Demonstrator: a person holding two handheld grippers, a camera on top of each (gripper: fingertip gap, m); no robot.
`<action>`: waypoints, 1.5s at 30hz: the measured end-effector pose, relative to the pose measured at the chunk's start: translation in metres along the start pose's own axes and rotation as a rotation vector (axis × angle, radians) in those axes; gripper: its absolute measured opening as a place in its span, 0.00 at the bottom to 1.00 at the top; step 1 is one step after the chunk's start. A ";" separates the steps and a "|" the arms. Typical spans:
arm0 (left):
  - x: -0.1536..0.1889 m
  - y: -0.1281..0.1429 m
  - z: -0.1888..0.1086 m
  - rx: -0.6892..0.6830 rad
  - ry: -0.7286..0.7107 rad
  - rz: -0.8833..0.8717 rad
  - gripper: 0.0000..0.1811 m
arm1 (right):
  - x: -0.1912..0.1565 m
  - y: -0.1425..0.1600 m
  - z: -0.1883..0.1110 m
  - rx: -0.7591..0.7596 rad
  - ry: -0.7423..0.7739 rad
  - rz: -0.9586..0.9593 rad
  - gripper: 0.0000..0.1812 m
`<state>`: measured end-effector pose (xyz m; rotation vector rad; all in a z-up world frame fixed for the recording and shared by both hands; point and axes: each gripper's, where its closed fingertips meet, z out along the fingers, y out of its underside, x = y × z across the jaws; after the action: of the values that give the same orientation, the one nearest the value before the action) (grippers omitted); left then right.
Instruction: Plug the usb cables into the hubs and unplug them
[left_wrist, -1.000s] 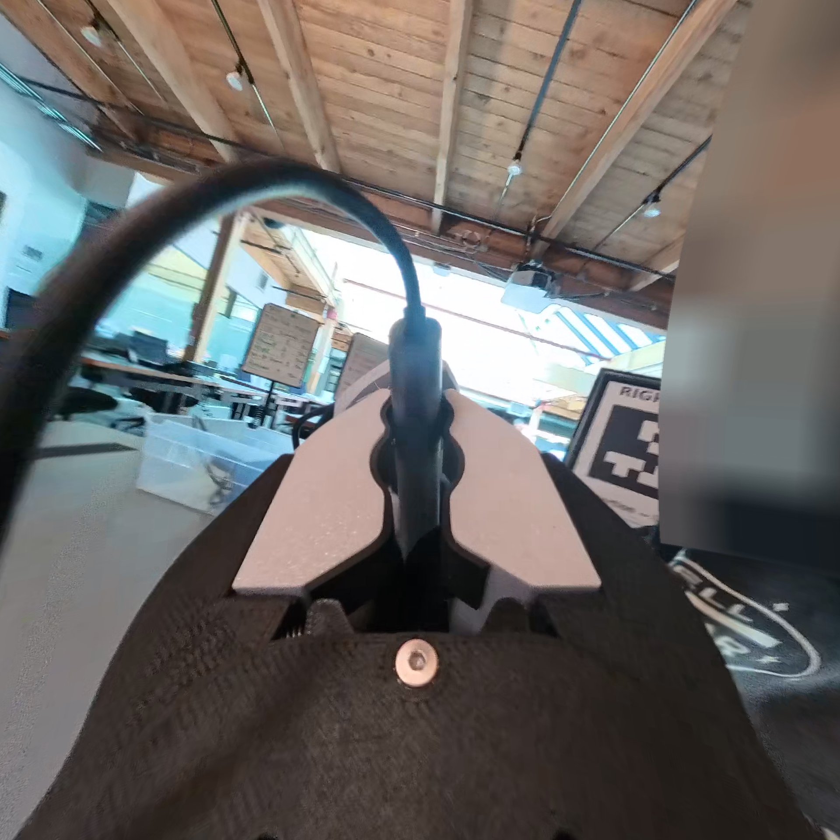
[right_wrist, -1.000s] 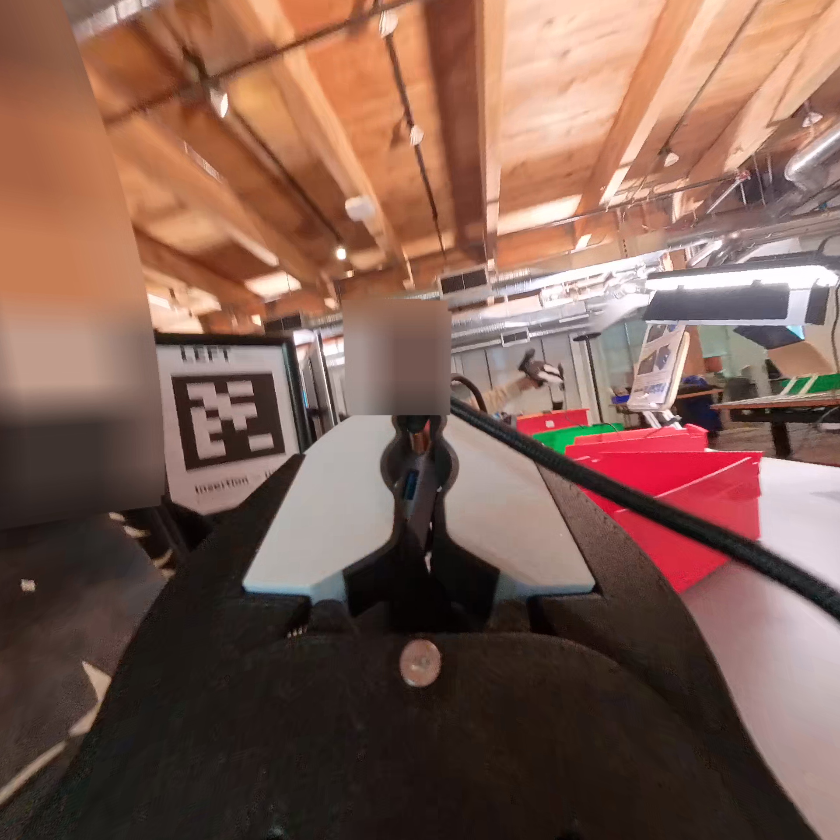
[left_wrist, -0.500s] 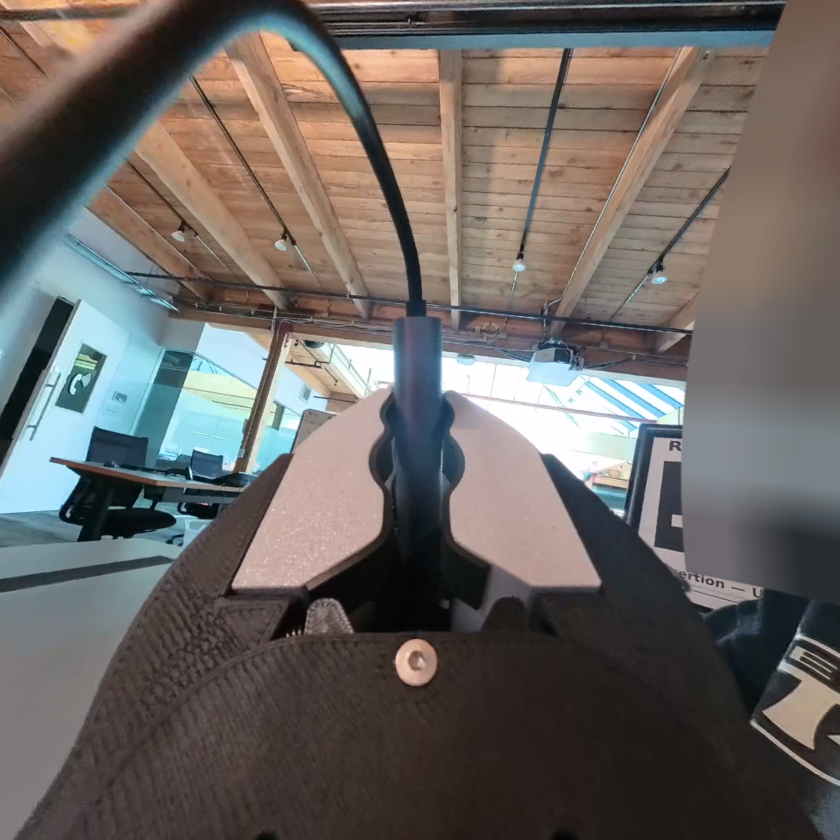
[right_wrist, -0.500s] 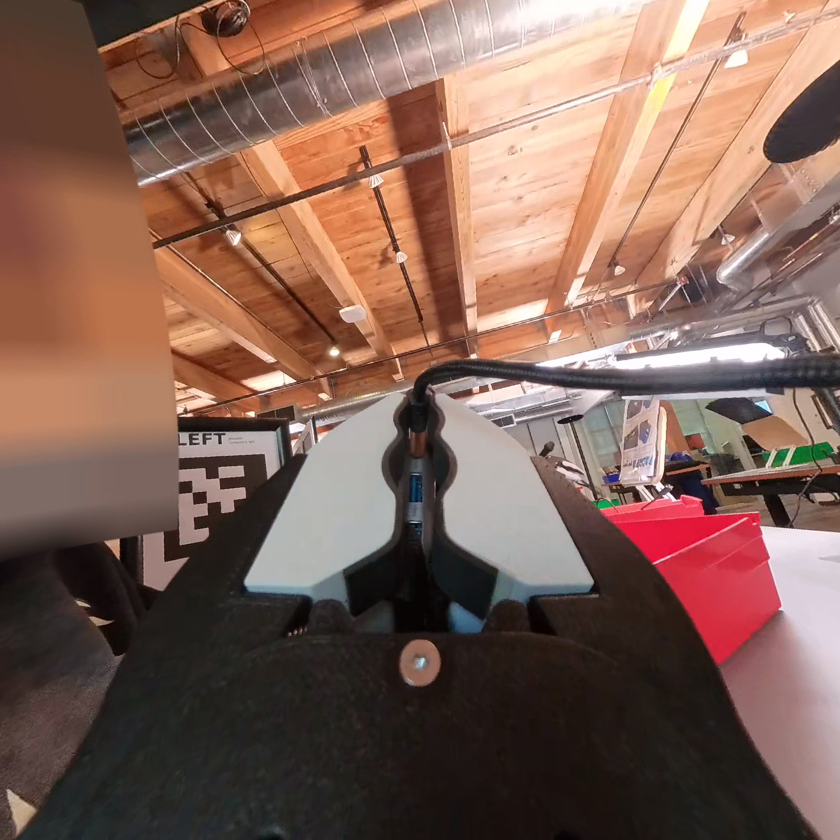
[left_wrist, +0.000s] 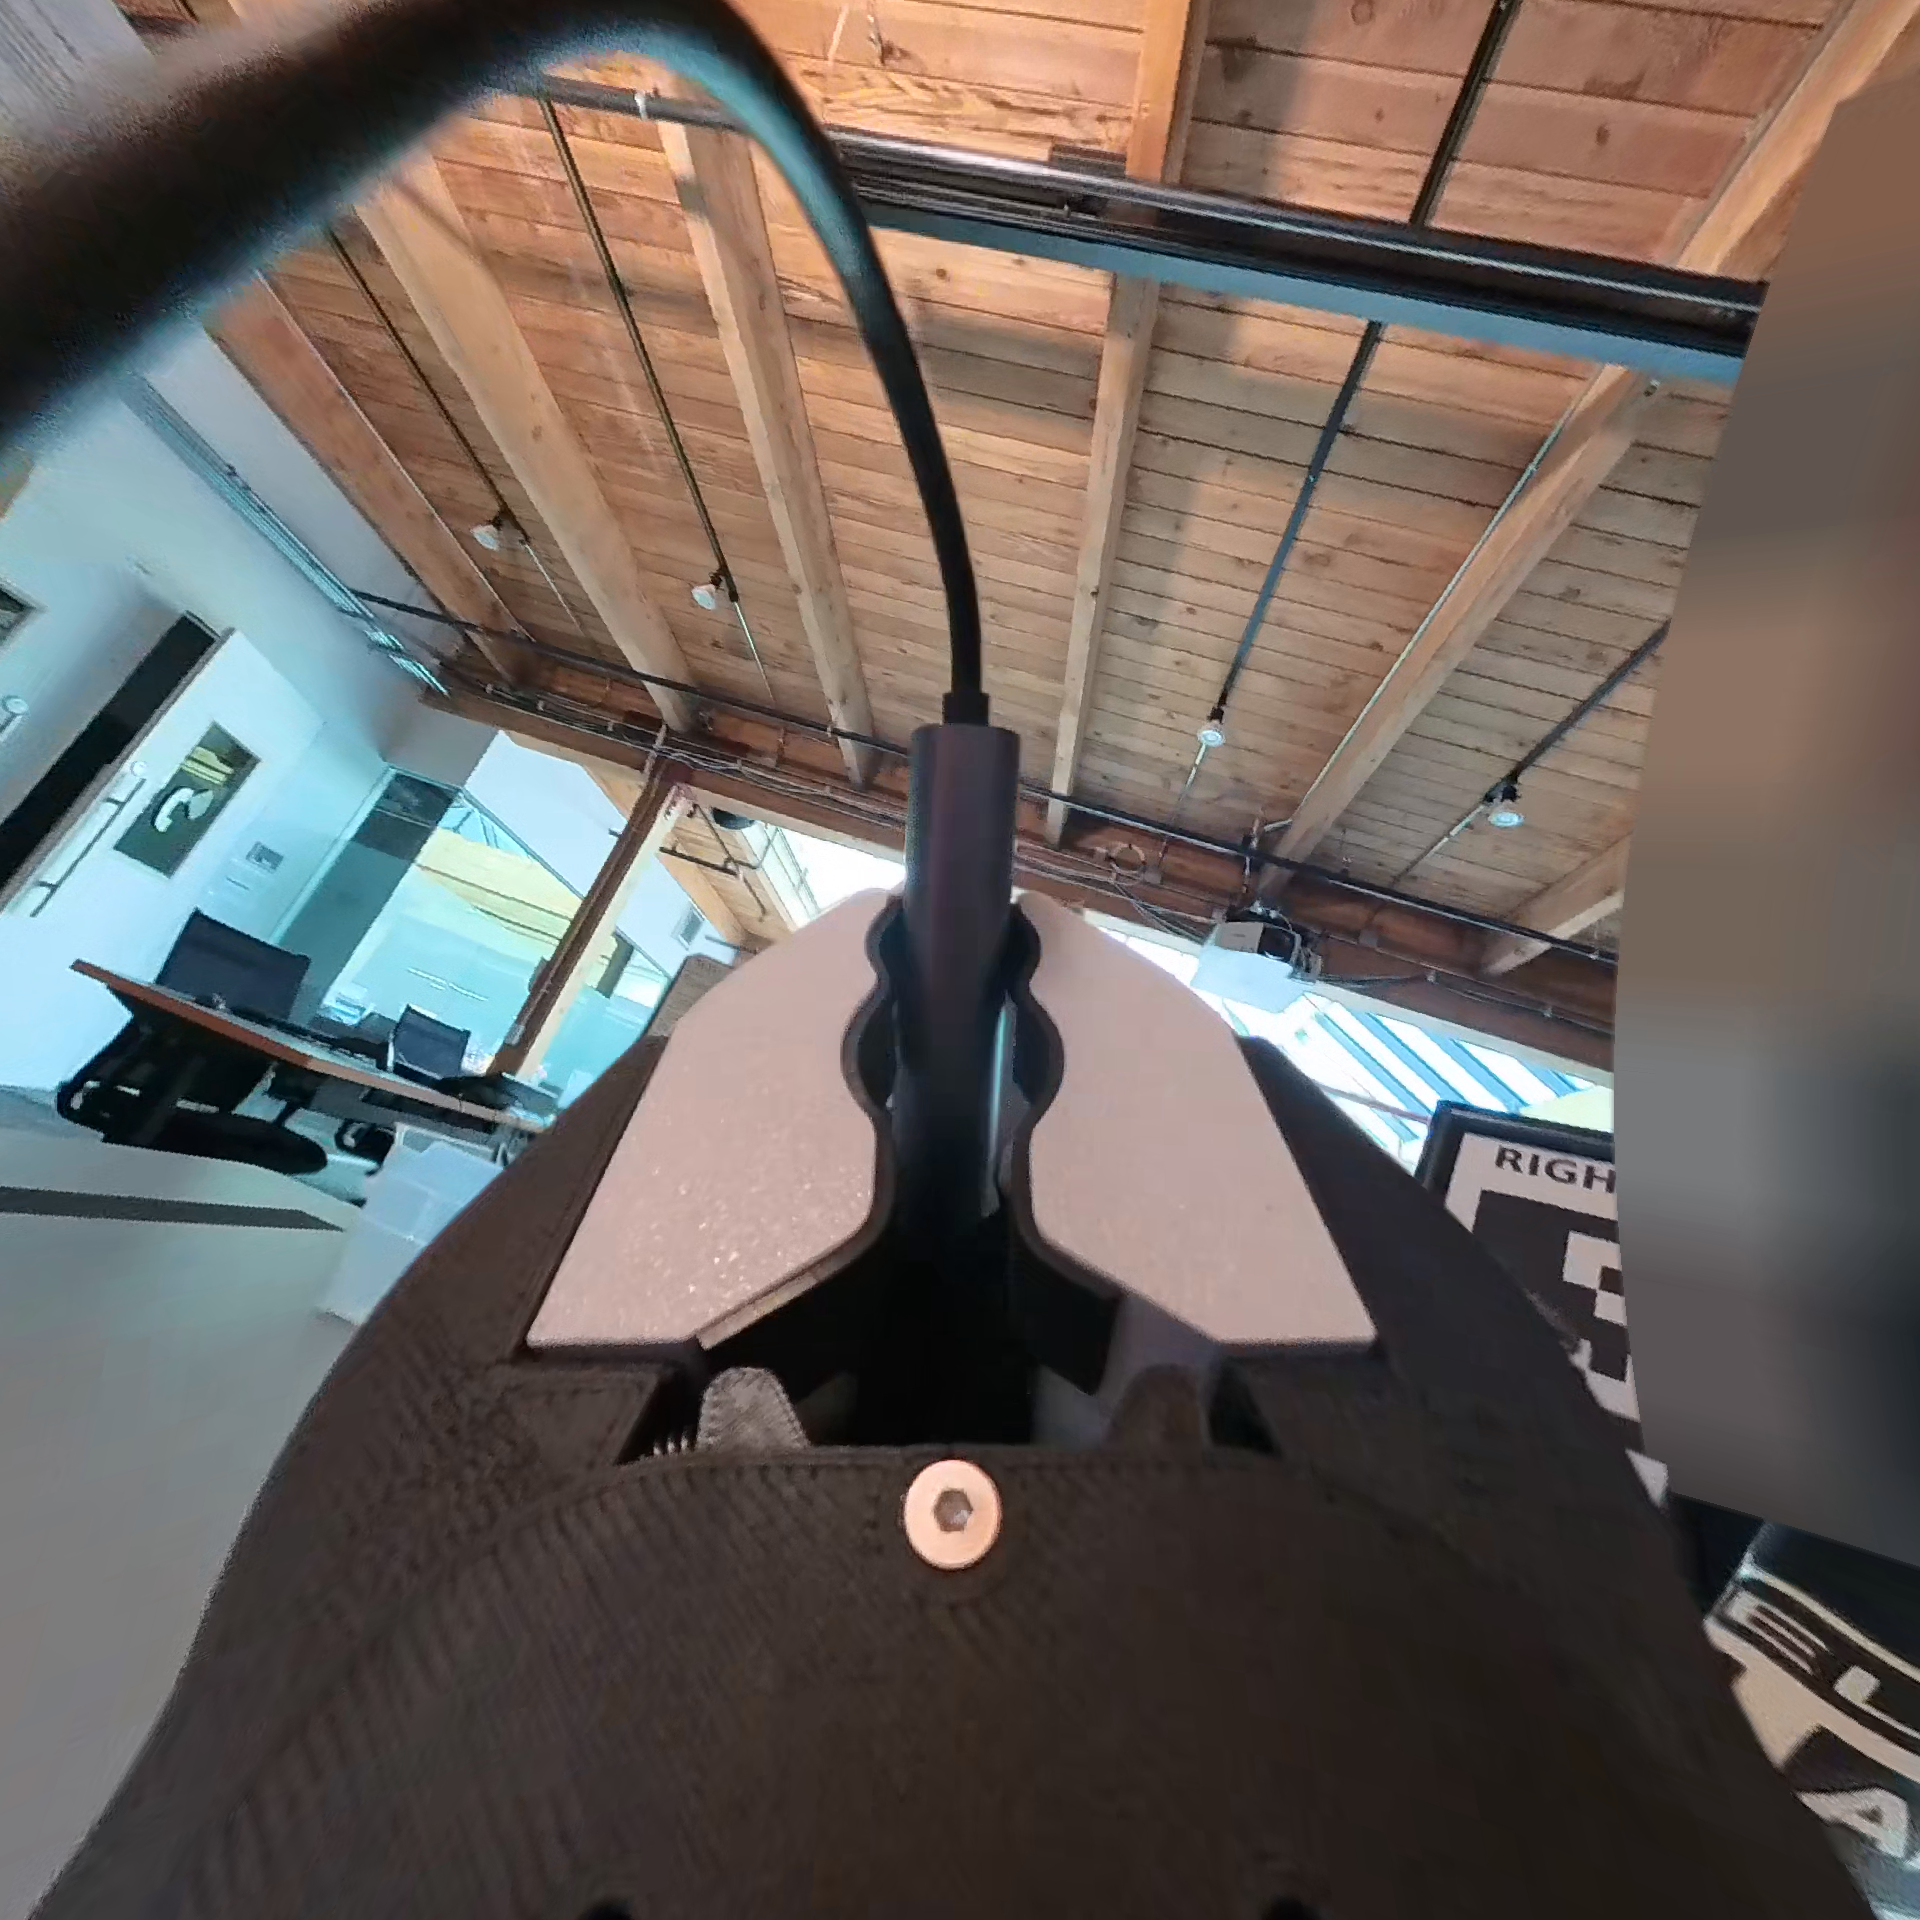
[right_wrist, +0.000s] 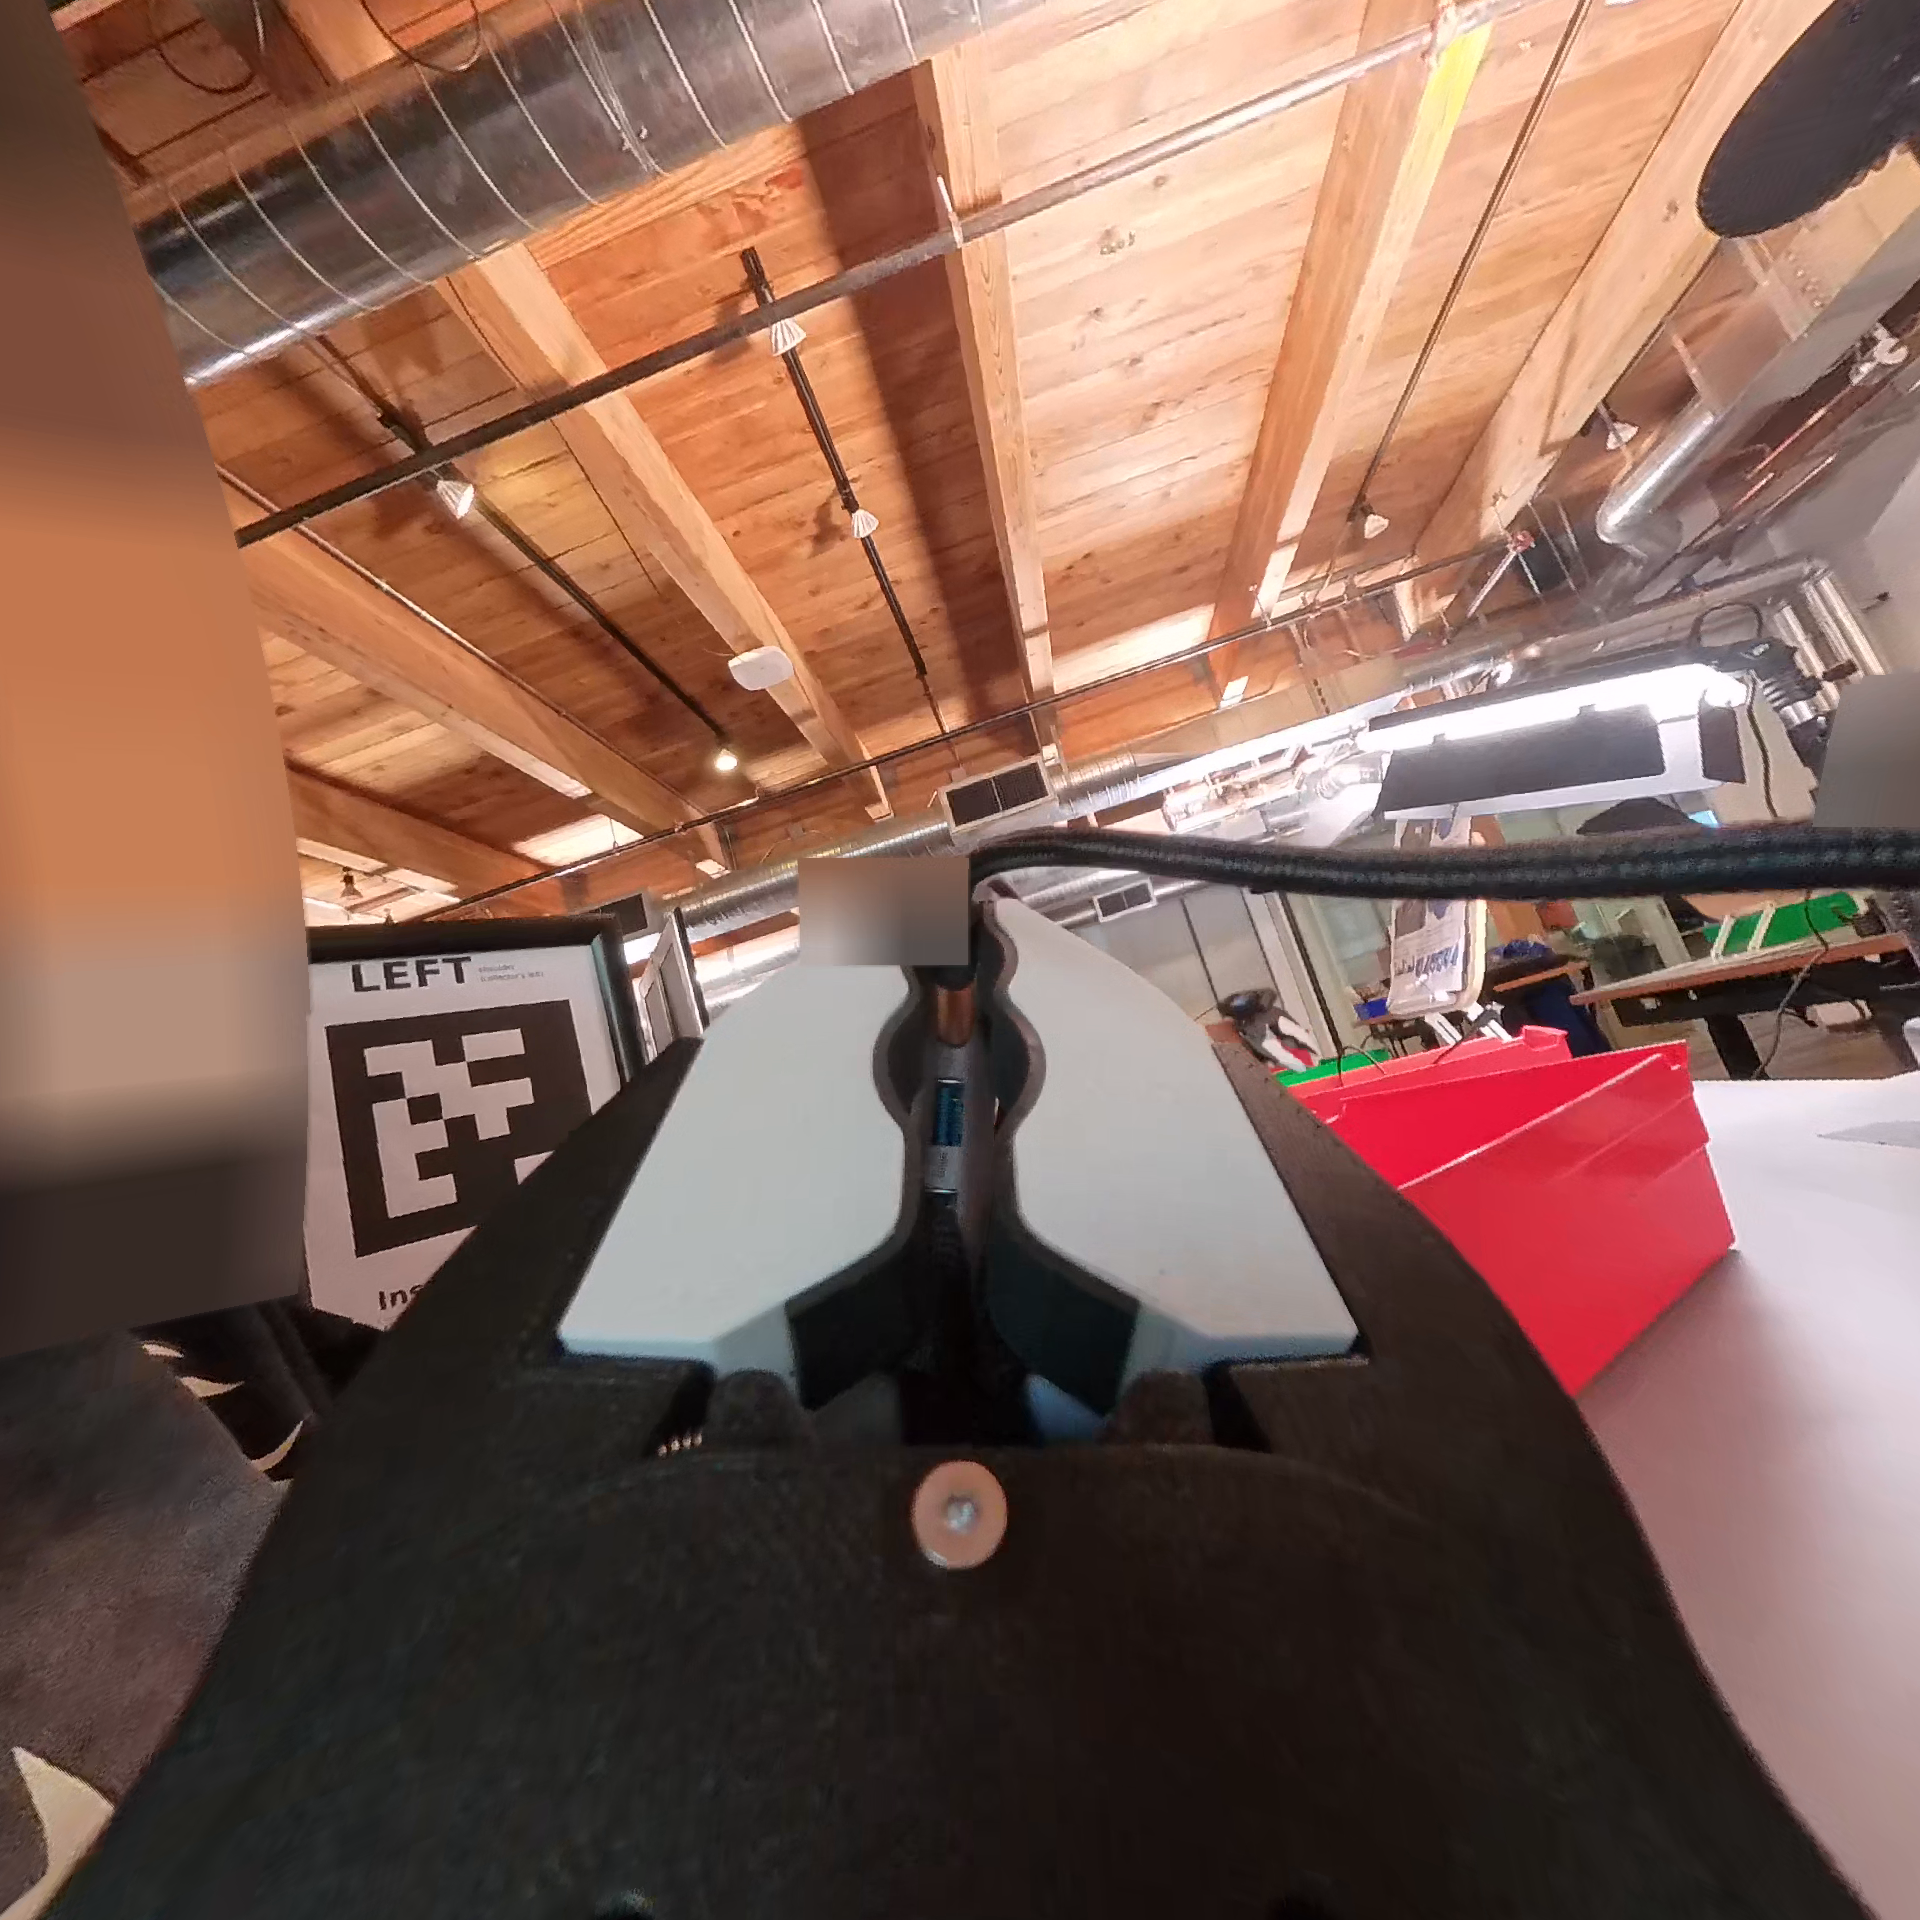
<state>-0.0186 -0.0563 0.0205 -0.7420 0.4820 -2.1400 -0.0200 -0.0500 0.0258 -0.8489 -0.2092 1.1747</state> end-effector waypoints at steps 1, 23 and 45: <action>-0.001 -0.003 -0.002 0.030 -0.004 -0.003 0.10 | 0.000 -0.002 -0.001 0.019 0.002 -0.004 0.03; -0.003 -0.006 -0.008 0.046 0.023 -0.056 0.10 | 0.002 0.000 -0.004 0.052 0.020 -0.003 0.04; 0.000 -0.017 -0.017 0.107 0.001 0.028 0.09 | 0.001 0.020 0.003 -0.085 0.058 -0.085 0.04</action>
<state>-0.0392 -0.0443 0.0176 -0.6706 0.3736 -2.1227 -0.0356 -0.0451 0.0134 -0.9385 -0.2468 1.0661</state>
